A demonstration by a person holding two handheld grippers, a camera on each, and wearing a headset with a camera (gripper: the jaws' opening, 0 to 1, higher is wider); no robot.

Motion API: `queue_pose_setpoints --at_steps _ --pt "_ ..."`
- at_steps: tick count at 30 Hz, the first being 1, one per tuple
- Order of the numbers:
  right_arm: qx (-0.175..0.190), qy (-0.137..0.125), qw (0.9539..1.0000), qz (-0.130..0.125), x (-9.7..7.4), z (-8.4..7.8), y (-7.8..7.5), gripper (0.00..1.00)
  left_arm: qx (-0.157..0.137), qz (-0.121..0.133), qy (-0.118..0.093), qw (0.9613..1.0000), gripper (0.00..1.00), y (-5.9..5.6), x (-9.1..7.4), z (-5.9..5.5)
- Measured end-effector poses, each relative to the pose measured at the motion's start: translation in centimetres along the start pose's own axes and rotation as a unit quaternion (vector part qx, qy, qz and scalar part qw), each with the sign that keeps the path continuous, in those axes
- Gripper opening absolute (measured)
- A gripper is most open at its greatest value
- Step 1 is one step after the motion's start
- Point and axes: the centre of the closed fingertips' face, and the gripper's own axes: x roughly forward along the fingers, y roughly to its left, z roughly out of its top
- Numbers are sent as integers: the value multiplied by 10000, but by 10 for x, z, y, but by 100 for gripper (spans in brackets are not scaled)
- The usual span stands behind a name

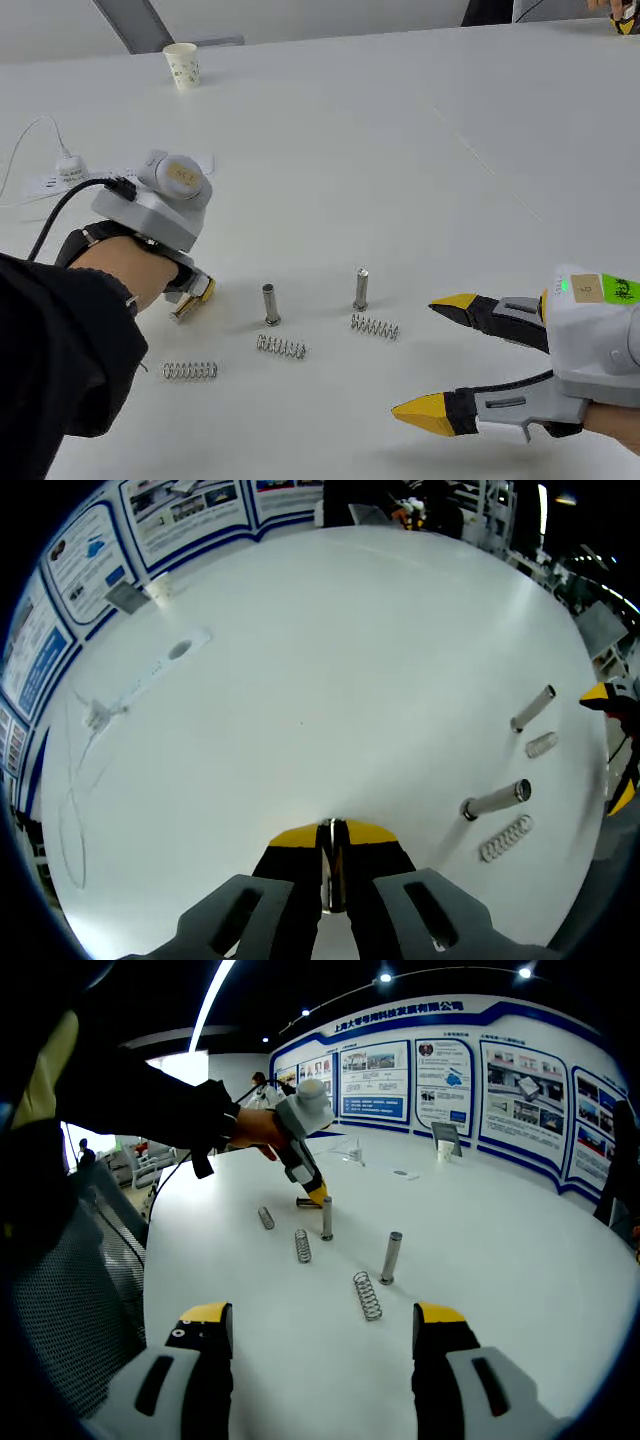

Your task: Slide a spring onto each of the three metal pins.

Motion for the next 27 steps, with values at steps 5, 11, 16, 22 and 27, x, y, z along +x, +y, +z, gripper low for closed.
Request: queue_pose_setpoints --at_steps 5,11,16,22,27 --pt "11 3 10000 -48 -3 0 -3 75 -212 -112 -106 9997 5 0 -3 -4" --pt "-18 11 10000 -6 2 1 1 75 -281 -177 -253 9991 5 -1 -12 -5" --pt "-59 3 10000 18 2 3 2 75 -283 -199 -345 9988 5 -1 -23 -7" --pt "-114 9 9999 50 3 6 4 75 -352 -218 -483 9980 6 0 -35 -10" --pt "-173 1 9998 80 3 11 6 75 -415 -263 -609 9969 6 -2 -43 -11"
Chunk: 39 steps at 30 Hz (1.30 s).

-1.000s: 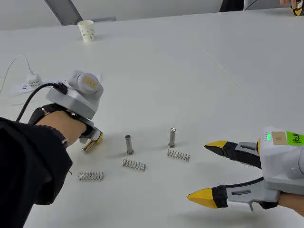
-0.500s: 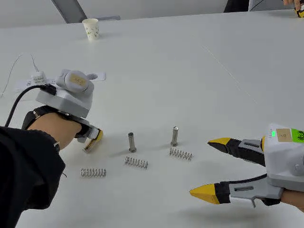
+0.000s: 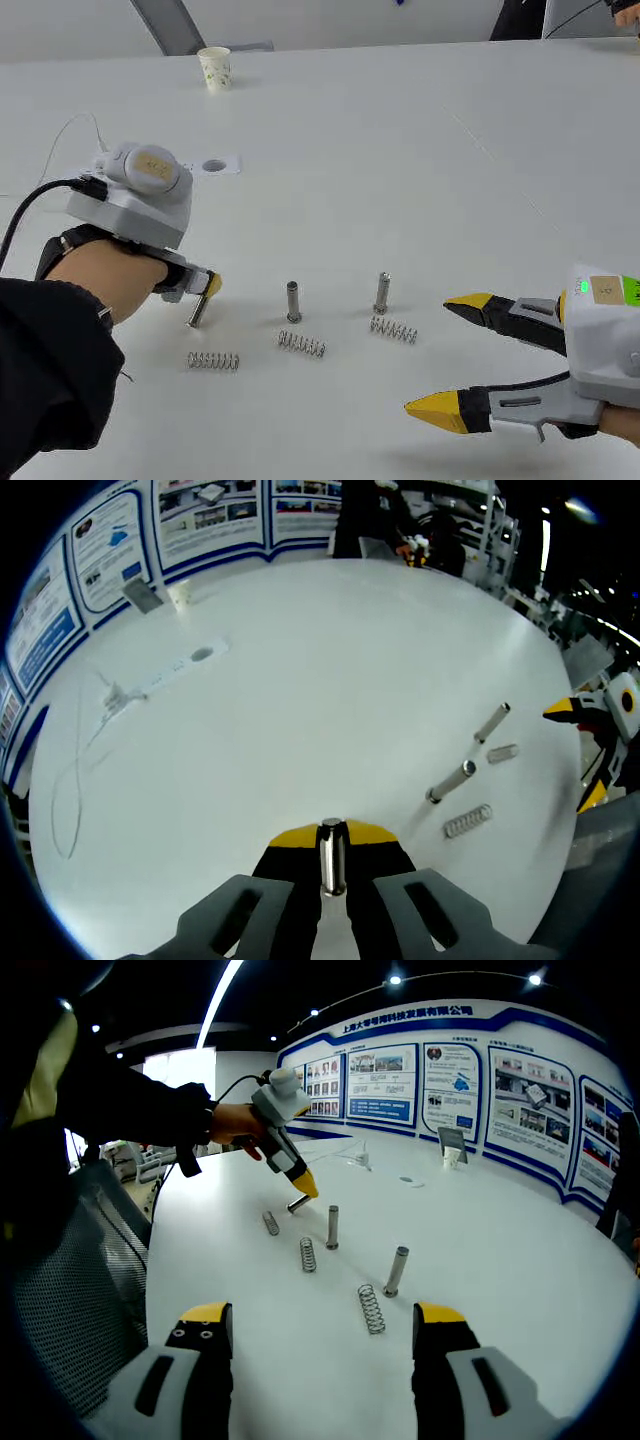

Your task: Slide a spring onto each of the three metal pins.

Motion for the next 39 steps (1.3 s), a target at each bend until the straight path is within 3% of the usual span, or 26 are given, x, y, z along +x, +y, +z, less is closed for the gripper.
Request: queue_pose_setpoints --at_steps 11,24,39 --pt "-94 23 9999 25 -1 4 2 75 -127 -25 -207 9997 6 0 -15 -4" --pt "-187 21 9998 77 2 9 6 75 -245 -42 -372 9990 6 -1 -32 -18" --pt "-252 33 9996 114 3 13 10 75 -151 -60 -574 9982 7 -4 -35 -21"
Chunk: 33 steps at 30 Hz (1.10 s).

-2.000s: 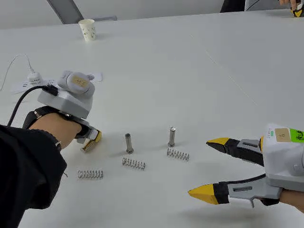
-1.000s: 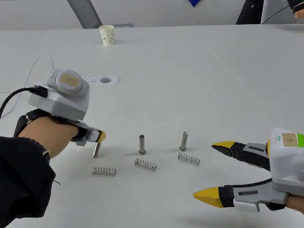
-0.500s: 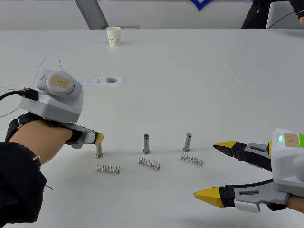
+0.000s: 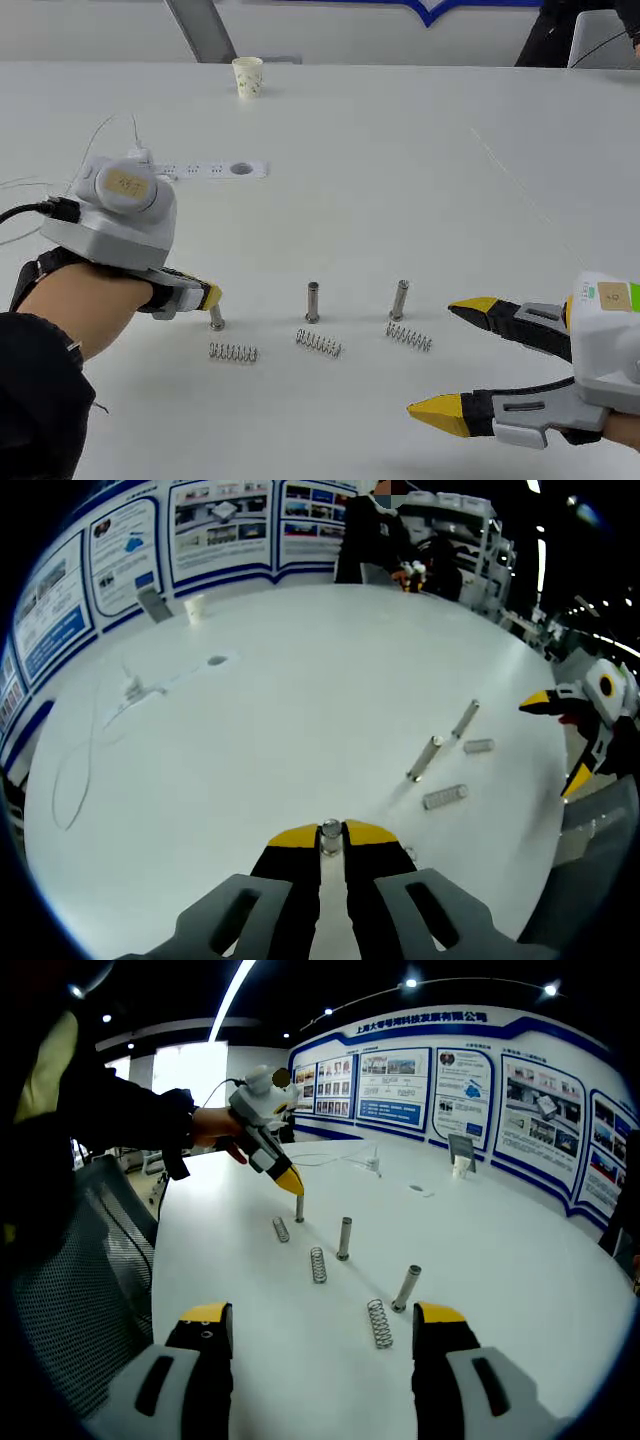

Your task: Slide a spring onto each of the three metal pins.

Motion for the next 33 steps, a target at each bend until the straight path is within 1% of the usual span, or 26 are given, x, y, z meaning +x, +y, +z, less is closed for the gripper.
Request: queue_pose_setpoints --at_steps 9,16,22,27,33 --pt "-10 -3 10000 22 2 1 2 75 179 0 -80 9998 8 -1 -1 -1" --pt "-16 0 10000 26 1 1 2 75 99 -29 -156 9998 9 -1 -2 -1" --pt "-38 24 10000 41 2 1 3 75 56 -47 -190 9998 12 0 -4 -1" --pt "-56 27 10000 54 2 3 4 75 45 -50 -255 9997 19 -1 -7 1" --pt "-71 34 9999 63 1 3 5 75 133 -25 -352 9993 24 -1 -15 4"
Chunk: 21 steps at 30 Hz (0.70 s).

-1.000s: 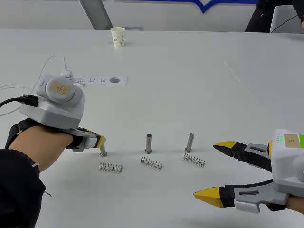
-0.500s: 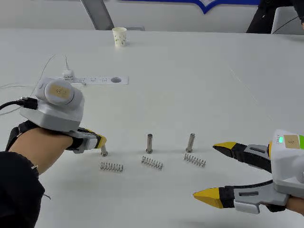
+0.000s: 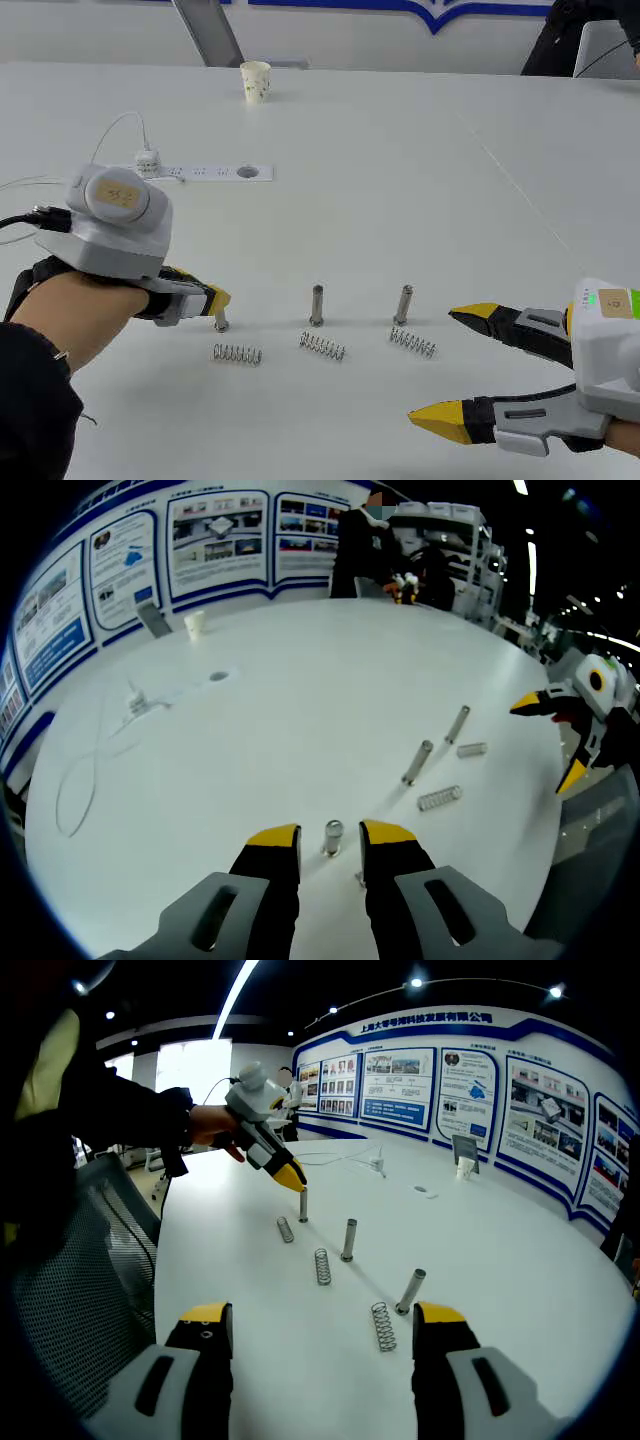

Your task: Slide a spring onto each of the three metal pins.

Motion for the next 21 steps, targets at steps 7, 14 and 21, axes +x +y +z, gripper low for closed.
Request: queue_pose_setpoints --at_steps 7,14,21 --pt "-31 13 10000 35 0 2 2 75 191 4 -127 9997 28 -1 -12 1" --pt "-64 11 10000 59 0 4 3 74 304 -24 -149 9994 30 -2 -24 -5" --pt "-85 14 9999 84 1 5 5 74 522 -150 -97 9985 29 -10 -33 -17"
